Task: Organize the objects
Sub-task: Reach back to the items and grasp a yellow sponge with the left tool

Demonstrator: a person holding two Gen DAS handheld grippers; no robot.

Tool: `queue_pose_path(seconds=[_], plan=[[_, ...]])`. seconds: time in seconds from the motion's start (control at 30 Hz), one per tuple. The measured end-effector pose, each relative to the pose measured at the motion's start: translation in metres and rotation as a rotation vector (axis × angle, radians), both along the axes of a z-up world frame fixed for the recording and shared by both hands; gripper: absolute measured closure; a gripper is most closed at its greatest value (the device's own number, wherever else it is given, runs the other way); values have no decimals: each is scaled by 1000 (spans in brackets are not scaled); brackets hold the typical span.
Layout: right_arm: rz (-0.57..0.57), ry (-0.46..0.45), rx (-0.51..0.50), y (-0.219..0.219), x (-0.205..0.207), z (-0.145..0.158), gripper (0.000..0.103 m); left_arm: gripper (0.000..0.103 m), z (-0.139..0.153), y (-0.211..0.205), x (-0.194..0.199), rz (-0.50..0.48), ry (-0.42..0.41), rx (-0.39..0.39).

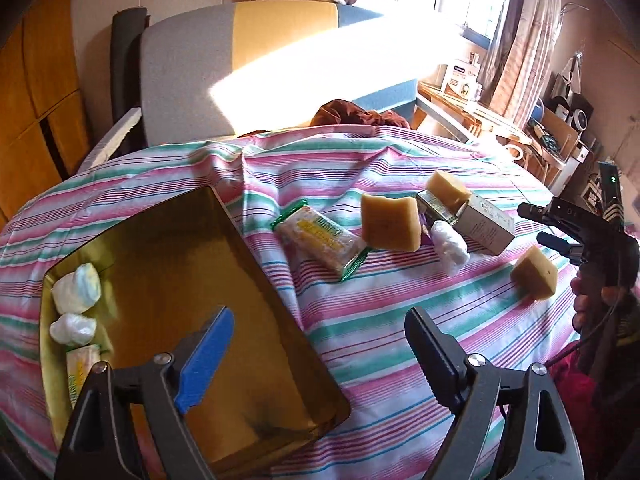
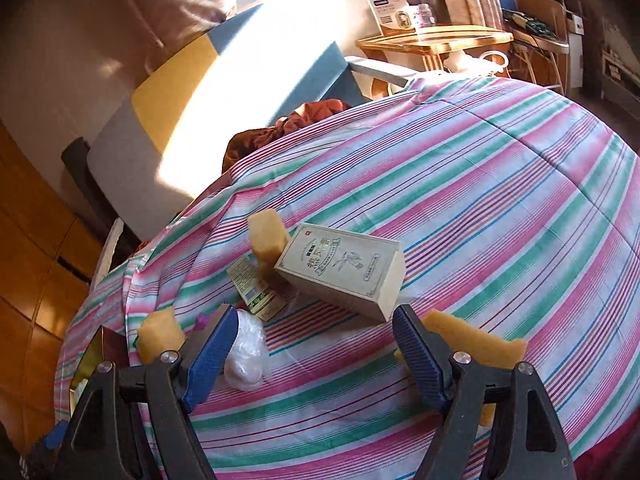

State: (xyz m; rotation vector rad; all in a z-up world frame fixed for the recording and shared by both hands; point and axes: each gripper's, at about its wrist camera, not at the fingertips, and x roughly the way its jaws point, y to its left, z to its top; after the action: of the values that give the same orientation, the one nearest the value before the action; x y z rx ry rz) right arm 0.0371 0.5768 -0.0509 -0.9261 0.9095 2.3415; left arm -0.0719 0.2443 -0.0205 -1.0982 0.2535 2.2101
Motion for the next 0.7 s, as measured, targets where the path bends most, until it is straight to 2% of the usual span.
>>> queue_pose_path(seconds=[0.1, 0.3, 0.5, 0.7], plan=[[-52, 46, -68, 12, 12, -1, 22, 15, -5, 30, -13, -45, -31, 5], [-88, 90, -151, 23, 20, -4, 22, 13, -10, 77, -36, -106, -17, -19], [-69, 112, -162, 21, 19, -2, 22, 8, -17, 114, -57, -157, -7, -21], [-43, 110, -168, 18, 15, -3, 22, 5, -36, 142, -83, -174, -48, -15]])
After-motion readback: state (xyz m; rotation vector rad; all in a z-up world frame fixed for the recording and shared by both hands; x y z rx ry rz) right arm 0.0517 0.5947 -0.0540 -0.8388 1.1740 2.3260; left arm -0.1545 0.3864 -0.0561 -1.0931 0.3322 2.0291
